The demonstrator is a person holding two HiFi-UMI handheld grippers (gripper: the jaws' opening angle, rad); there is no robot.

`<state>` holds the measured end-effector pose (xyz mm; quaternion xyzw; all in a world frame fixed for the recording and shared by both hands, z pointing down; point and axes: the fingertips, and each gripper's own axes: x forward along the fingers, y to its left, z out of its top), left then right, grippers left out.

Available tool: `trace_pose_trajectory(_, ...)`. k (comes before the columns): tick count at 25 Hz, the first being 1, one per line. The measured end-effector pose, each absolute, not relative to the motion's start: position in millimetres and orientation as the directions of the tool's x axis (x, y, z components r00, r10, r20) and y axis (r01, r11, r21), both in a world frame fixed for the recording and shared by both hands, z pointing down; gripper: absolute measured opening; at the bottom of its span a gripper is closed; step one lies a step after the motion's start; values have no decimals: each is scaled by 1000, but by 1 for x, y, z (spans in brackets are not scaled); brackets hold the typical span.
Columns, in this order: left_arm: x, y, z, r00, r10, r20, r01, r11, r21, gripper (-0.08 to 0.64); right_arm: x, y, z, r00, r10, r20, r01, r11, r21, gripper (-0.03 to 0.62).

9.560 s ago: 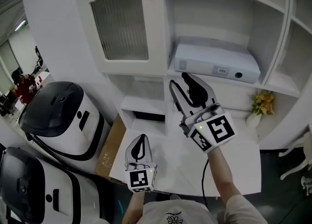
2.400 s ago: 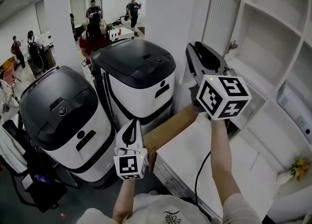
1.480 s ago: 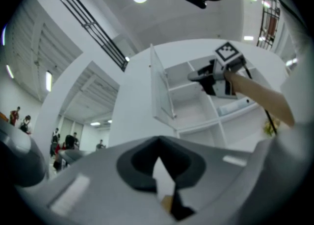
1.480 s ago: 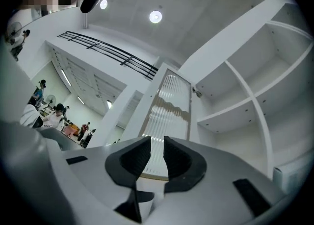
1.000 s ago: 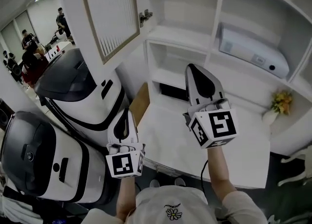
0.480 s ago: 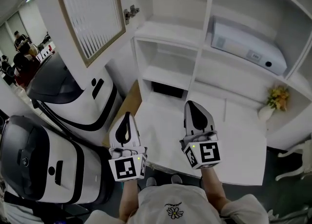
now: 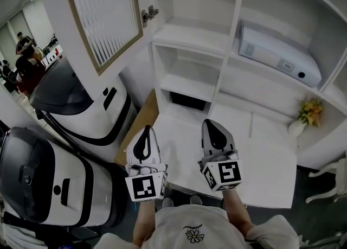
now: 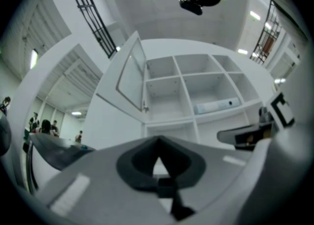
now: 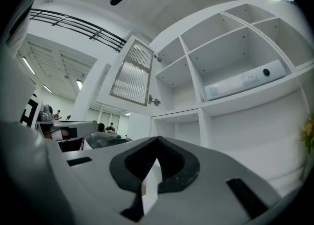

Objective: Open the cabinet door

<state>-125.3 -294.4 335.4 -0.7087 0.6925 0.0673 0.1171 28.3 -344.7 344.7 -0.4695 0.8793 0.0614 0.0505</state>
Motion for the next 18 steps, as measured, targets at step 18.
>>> trace_pose_trajectory(18,-136,-297,338,20,-969,-246,-997,-1,-77,6,30,-351,350,-544,-827,-140,-837,545,34,-2)
